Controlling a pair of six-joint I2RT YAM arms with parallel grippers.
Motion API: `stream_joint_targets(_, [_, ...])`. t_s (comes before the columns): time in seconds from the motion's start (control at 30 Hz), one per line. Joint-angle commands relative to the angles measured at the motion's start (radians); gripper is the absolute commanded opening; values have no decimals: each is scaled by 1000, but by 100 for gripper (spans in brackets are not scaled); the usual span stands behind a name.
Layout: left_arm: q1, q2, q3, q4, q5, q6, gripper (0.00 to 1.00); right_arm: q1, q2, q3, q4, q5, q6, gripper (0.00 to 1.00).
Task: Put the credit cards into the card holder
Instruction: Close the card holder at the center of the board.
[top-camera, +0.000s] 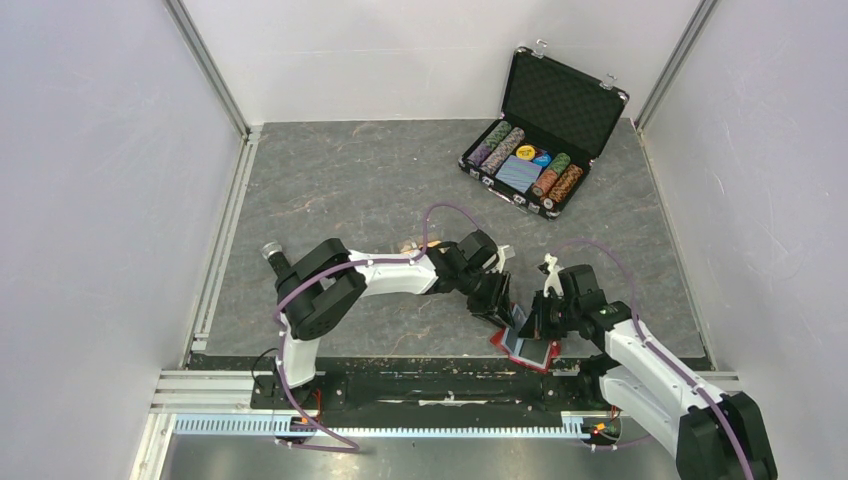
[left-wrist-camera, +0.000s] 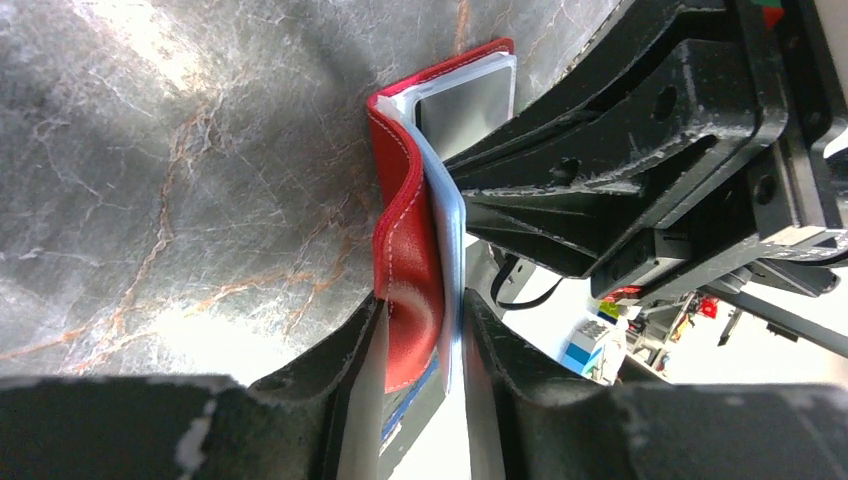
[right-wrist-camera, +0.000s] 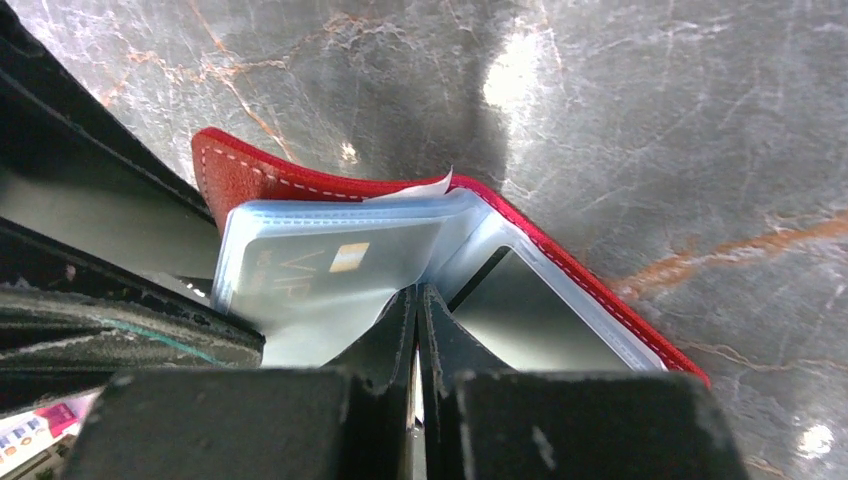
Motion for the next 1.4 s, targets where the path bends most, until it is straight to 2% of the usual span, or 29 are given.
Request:
stream_joint_targets(0.0, [-41,-53,67,-26,3,40,20,6,27,-43,133,-39,33,0])
stream_joint_targets(0.07, [-42,-54,75,-44,-7,53,5,5,30,-37,142,-42,35,0])
stream_joint_targets(0.1, [-42,-57,77,-55,-17,56,2,6,31,-32,145,-43,35,0])
stream_joint_targets(0.4, [-26,-139,43,-137,-135,87,2,6,69,51,182,-80,34,0])
stream_joint_targets(0.57, [7,-236,-9,-183,-213,92,2,6,115,81,254,-159,40,0])
stream_joint_targets(0.77, [13,-298,48,-389,-344,167,2,7,158,78,369,-222,95,0])
stream_joint_targets(1.0, [13,-258,169,-656,-514,265,2,7,191,103,350,-199,78,1])
stream_joint_targets(1.3, [-48,-99,342,-842,-666,310,2,6,241,23,342,-144,1,1])
stream_joint_targets(1.37, [-74,-48,404,-889,-703,315,5,7,257,4,354,-145,-2,1])
